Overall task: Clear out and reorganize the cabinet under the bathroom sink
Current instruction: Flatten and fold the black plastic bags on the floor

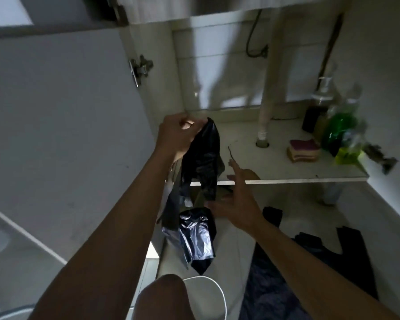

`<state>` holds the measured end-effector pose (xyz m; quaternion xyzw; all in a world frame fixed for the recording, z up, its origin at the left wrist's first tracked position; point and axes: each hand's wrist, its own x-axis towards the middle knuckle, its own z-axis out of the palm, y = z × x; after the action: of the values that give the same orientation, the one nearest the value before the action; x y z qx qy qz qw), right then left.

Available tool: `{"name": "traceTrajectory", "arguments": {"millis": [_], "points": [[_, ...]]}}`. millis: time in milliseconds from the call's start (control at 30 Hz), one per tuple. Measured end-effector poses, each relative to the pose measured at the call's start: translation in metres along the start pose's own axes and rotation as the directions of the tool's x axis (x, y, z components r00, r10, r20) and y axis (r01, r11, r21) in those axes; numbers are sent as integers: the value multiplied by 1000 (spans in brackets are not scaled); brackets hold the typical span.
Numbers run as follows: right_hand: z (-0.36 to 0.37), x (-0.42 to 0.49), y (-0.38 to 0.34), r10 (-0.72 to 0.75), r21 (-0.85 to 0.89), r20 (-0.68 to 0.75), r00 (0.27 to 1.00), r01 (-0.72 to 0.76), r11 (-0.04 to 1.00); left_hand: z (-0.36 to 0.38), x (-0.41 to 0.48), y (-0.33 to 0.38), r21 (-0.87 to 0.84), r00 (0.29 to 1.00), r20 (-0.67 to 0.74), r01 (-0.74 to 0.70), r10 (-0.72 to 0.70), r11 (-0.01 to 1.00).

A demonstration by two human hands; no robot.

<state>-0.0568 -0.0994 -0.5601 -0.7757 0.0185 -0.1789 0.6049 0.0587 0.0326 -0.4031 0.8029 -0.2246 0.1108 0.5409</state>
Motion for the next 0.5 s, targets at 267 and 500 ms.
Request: {"name": "traceTrajectory", "arguments": {"millis": [267, 500], "points": [[-35, 6, -56, -97, -199, -327, 940, 31, 979, -2, 10, 88, -80, 986, 99, -127, 135, 989], [-134, 10, -110, -172, -369, -492, 854, -26, 929, -24, 20, 74, 154, 989, 52, -145, 138, 977]]}}
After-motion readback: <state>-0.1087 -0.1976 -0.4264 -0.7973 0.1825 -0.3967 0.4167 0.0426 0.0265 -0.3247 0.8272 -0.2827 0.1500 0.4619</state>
